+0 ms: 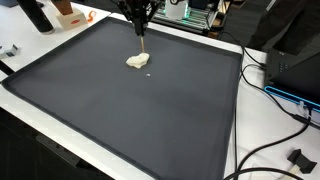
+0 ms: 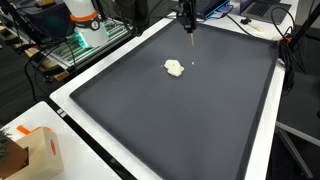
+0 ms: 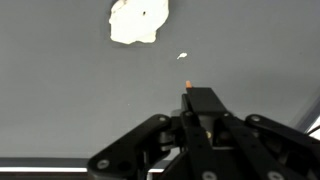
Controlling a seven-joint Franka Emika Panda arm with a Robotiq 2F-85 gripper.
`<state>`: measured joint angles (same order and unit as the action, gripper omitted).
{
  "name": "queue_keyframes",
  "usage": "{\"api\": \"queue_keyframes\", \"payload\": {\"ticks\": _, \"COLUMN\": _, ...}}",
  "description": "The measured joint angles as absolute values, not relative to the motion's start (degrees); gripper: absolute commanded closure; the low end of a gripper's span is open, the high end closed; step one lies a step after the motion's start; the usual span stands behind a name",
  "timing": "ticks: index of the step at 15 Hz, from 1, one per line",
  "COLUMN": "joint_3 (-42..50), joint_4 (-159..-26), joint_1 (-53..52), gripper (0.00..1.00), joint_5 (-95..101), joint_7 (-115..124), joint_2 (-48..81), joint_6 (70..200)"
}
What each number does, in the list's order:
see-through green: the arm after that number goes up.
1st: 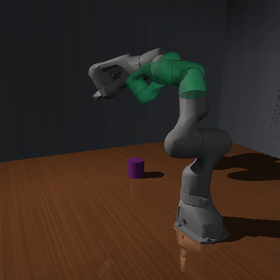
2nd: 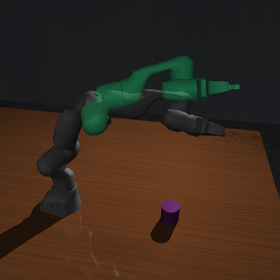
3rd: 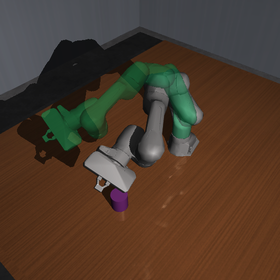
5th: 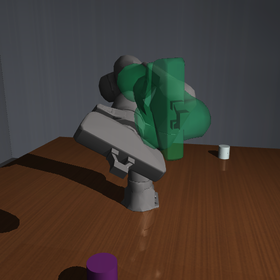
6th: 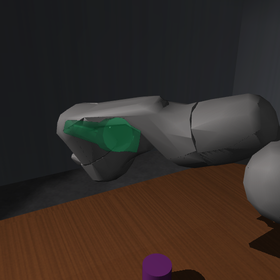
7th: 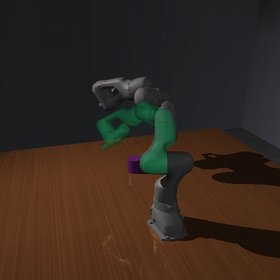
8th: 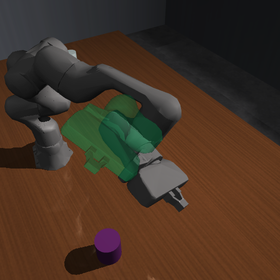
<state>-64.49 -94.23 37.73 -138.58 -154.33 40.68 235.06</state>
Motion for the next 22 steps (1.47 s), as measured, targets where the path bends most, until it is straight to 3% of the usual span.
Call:
{"api": "queue_keyframes", "payload": {"ticks": 9, "joint_3": -54.95, "joint_4": -97.30, "joint_1": 30.53, "gripper": 0.97, "joint_5": -141.01, "joint_7": -153.94, "joint_2": 28.17, "joint_6": 234.45}}
{"api": "queue_keyframes", "payload": {"ticks": 10, "joint_3": -53.49, "joint_4": -97.72, "joint_1": 29.27, "gripper": 0.87, "joint_5": -141.39, "joint_7": -153.94, "joint_2": 26.93, "joint_6": 234.32}}
{"api": "queue_keyframes", "payload": {"ticks": 16, "joint_3": -49.75, "joint_4": -99.41, "joint_1": 25.71, "gripper": 0.87, "joint_5": -142.03, "joint_7": -154.00, "joint_2": 23.32, "joint_6": 233.86}}
{"api": "queue_keyframes", "payload": {"ticks": 17, "joint_3": -49.61, "joint_4": -99.42, "joint_1": 25.71, "gripper": 0.97, "joint_5": -142.03, "joint_7": -154.00, "joint_2": 23.32, "joint_6": 233.83}}
{"api": "queue_keyframes", "payload": {"ticks": 22, "joint_3": -42.82, "joint_4": -98.98, "joint_1": 21.08, "gripper": 0.97, "joint_5": -143.83, "joint_7": -154.72, "joint_2": 23.44, "joint_6": 233.79}}
